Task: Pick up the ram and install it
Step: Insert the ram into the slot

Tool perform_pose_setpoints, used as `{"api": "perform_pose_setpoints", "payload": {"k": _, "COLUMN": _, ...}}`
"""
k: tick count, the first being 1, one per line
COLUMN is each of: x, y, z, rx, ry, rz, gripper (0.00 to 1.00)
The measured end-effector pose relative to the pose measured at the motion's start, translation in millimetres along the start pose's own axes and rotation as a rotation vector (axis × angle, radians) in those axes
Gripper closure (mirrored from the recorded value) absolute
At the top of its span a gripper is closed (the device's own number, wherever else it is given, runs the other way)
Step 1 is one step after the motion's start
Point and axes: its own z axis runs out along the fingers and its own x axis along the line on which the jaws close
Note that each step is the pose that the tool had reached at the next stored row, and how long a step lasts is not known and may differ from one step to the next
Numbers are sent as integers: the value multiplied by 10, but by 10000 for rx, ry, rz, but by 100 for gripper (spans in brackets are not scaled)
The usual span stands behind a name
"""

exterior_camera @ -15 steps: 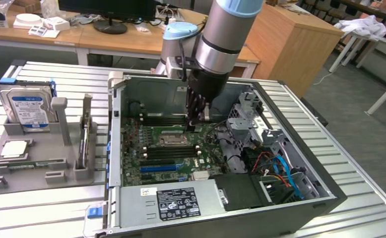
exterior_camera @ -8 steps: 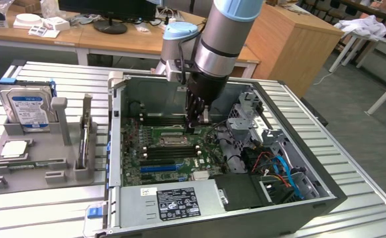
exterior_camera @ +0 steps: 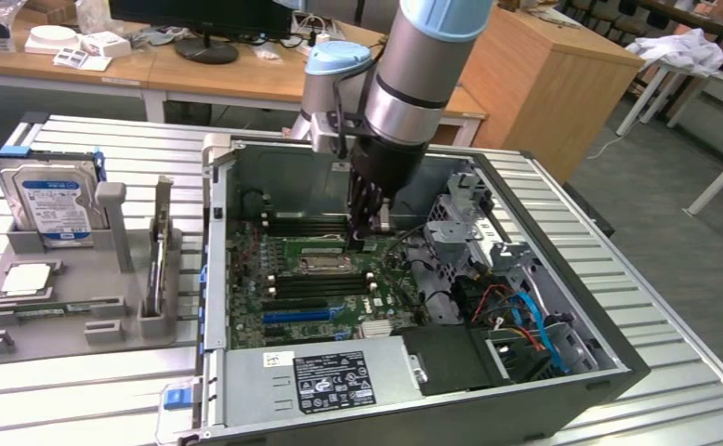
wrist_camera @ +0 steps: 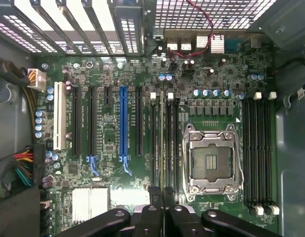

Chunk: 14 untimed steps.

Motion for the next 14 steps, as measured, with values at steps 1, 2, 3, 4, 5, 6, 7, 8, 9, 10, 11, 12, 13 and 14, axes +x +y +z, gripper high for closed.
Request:
{"api": "perform_pose_setpoints", "payload": {"k": 1, "x": 1, "y": -1, "z": 17, "rx": 0, "ry": -1, "rz": 0, "gripper": 88}}
{"api": "perform_pose_setpoints", "payload": {"k": 2, "x": 1, "y": -2, "z": 35, "rx": 0, "ry": -1, "rz": 0, "gripper": 88}}
{"api": "perform_pose_setpoints", "payload": {"k": 3, "x": 2, "y": -3, "z": 54, "rx": 0, "ry": -2, "rz": 0, "gripper": 88}}
{"api": "perform_pose_setpoints", "payload": {"k": 4, "x": 2, "y": -4, "z": 72, "rx": 0, "ry": -1, "rz": -1, "gripper": 88}}
{"api": "perform_pose_setpoints", "payload": {"k": 5, "x": 2, "y": -5, "z": 91, "rx": 0, "ry": -2, "rz": 0, "gripper": 88}}
{"api": "perform_pose_setpoints", "payload": {"k": 6, "x": 3, "y": -6, "z": 108, "rx": 0, "ry": -2, "rz": 0, "gripper": 88}}
{"api": "perform_pose_setpoints", "payload": {"k": 7, "x": 4, "y": -6, "z": 126, "rx": 0, "ry": -1, "rz": 0, "gripper": 88}}
{"api": "perform_pose_setpoints", "payload": {"k": 8, "x": 4, "y": -7, "z": 144, "rx": 0, "ry": -2, "rz": 0, "gripper": 88}}
{"api": "perform_pose_setpoints", "payload": {"k": 9, "x": 4, "y": -8, "z": 164, "rx": 0, "ry": -2, "rz": 0, "gripper": 88}}
{"api": "perform_pose_setpoints", "payload": {"k": 10, "x": 5, "y": -9, "z": 180, "rx": 0, "ry": -2, "rz": -1, "gripper": 88}}
{"api": "perform_pose_setpoints", "payload": {"k": 11, "x": 5, "y": -10, "z": 197, "rx": 0, "ry": -1, "rz": 0, "gripper": 88}}
{"api": "perform_pose_setpoints", "payload": {"k": 12, "x": 6, "y": -11, "z": 212, "rx": 0, "ry": -1, "rz": -1, "gripper": 88}}
{"api": "perform_pose_setpoints", "payload": {"k": 13, "x": 6, "y": -12, "z": 225, "rx": 0, "ry": -1, "rz": -1, "gripper": 88}}
{"api": "perform_pose_setpoints", "payload": {"k": 14, "x": 6, "y": -12, "z": 232, "rx": -1, "ry": -1, "rz": 0, "gripper": 88}}
